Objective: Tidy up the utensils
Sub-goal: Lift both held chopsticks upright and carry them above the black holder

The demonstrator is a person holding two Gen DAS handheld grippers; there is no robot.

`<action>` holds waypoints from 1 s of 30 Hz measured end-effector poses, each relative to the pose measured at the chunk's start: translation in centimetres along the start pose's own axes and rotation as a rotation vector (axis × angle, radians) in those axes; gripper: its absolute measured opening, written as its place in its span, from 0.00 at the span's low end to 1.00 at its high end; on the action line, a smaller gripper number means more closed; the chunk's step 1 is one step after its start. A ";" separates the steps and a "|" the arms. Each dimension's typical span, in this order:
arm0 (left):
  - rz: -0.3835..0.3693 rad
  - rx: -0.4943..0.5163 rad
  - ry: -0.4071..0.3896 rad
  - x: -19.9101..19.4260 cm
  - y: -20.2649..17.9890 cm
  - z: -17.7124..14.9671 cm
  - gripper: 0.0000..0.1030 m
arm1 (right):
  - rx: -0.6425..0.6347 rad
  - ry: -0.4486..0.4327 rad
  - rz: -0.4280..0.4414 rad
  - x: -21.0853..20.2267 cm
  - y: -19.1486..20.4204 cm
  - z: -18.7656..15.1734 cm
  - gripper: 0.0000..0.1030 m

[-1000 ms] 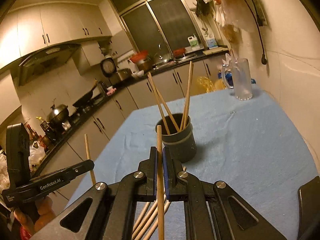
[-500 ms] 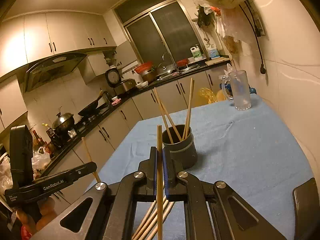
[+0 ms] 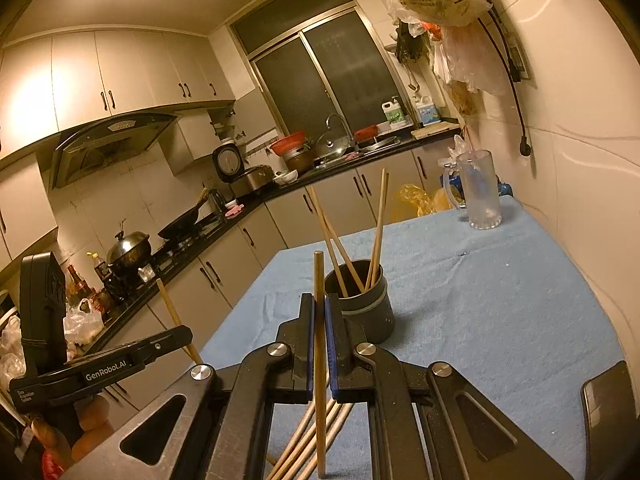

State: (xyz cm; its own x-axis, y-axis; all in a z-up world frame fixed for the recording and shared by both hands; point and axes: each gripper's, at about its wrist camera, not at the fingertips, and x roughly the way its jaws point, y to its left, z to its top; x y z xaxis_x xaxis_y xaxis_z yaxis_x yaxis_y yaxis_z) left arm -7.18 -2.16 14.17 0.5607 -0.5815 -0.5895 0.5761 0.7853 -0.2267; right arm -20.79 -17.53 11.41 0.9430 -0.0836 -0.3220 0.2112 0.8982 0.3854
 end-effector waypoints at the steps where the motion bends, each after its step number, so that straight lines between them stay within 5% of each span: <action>1: 0.001 -0.001 -0.001 0.0 0.0 0.0 0.06 | 0.001 0.000 -0.002 0.0 0.0 0.0 0.05; 30: -0.020 0.007 -0.018 -0.1 -0.5 2.6 0.06 | -0.007 -0.059 -0.008 -1.0 -0.2 2.5 0.05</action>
State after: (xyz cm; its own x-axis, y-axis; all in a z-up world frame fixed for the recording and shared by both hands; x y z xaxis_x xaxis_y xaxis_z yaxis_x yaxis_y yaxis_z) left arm -6.01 -3.07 16.39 0.5592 -0.6009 -0.5711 0.5914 0.7719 -0.2331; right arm -21.10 -18.74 13.84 0.9549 -0.1154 -0.2737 0.2169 0.9004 0.3772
